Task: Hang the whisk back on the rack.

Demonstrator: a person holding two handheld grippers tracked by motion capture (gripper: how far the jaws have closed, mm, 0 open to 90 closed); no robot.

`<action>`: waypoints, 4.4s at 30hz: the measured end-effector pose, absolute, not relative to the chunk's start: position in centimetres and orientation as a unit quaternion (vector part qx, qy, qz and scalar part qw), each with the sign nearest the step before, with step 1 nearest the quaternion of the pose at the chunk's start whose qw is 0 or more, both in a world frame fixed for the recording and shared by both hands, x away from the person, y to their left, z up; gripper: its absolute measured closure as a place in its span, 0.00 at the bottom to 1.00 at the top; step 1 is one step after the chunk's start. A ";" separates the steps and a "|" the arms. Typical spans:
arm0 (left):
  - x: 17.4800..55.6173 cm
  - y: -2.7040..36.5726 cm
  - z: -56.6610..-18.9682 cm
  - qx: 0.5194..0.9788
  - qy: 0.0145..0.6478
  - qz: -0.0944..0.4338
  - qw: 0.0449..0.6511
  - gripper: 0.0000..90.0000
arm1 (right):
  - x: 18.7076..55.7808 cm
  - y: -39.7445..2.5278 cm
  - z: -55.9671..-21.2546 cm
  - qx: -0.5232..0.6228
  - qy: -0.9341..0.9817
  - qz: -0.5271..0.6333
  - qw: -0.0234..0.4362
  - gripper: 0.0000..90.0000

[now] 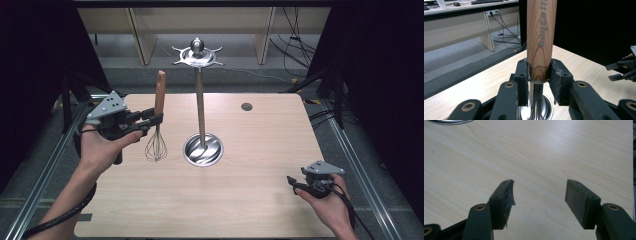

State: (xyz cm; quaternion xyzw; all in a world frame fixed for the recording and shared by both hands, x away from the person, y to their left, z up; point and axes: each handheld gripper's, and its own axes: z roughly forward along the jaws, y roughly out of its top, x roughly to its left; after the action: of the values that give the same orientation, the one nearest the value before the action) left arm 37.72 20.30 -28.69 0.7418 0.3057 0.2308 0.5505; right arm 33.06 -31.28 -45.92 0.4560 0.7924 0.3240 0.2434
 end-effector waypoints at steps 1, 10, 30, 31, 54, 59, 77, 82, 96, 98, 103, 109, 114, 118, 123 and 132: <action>37.8 20.3 -28.6 0.742 0.306 0.230 0.550 0.77 | 33.1 -31.3 -45.9 0.457 0.792 0.324 0.243 0.45; 38.3 20.1 -27.8 0.754 0.296 0.223 0.543 0.77 | 33.1 -31.3 -45.9 0.453 0.793 0.320 0.252 0.45; 39.7 20.0 -26.3 0.771 0.288 0.203 0.531 0.77 | 32.9 -31.0 -45.9 0.474 0.785 0.320 0.238 0.45; 39.8 20.1 -26.3 0.772 0.287 0.201 0.531 0.77 | 32.9 -31.1 -45.9 0.472 0.786 0.320 0.240 0.45; 41.8 21.3 -25.6 0.790 0.270 0.169 0.523 0.77 | 33.2 -31.3 -46.1 0.461 0.793 0.315 0.245 0.45; 42.0 21.4 -25.4 0.791 0.267 0.167 0.523 0.77 | 33.3 -31.3 -46.1 0.455 0.795 0.321 0.241 0.45; 42.6 21.2 -25.2 0.802 0.250 0.153 0.520 0.77 | 33.4 -31.3 -46.2 0.457 0.794 0.322 0.240 0.44; 42.9 21.1 -25.1 0.807 0.247 0.149 0.516 0.77 | 33.2 -31.2 -46.1 0.468 0.790 0.320 0.236 0.44; 43.7 20.8 -25.1 0.813 0.244 0.138 0.511 0.77 | 33.2 -31.2 -46.1 0.470 0.788 0.318 0.239 0.44; 43.8 20.7 -25.1 0.815 0.244 0.138 0.507 0.77 | 33.2 -31.2 -46.1 0.469 0.789 0.316 0.240 0.44; 44.1 20.4 -25.1 0.816 0.244 0.136 0.506 0.77 | 33.4 -31.3 -46.2 0.460 0.792 0.322 0.240 0.44; 44.4 19.9 -25.0 0.819 0.241 0.134 0.503 0.77 | 33.3 -31.3 -46.1 0.463 0.794 0.316 0.232 0.44; 44.6 19.5 -25.1 0.816 0.242 0.134 0.507 0.77 | 33.3 -31.3 -46.1 0.465 0.796 0.318 0.223 0.44; 44.7 19.2 -25.1 0.813 0.246 0.132 0.511 0.77 | 33.4 -31.4 -46.3 0.456 0.793 0.320 0.247 0.44; 44.7 19.0 -25.4 0.809 0.250 0.133 0.515 0.77 | 33.4 -31.4 -46.4 0.453 0.794 0.321 0.248 0.44; 44.7 18.6 -26.0 0.808 0.250 0.133 0.517 0.76 | 33.3 -31.4 -46.3 0.458 0.793 0.316 0.247 0.44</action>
State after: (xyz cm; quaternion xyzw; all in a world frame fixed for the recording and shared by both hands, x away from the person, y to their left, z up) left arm 44.72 18.61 -25.97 0.8079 0.2504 0.1332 0.5165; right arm 33.32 -31.44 -46.26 0.4582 0.7931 0.3164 0.2468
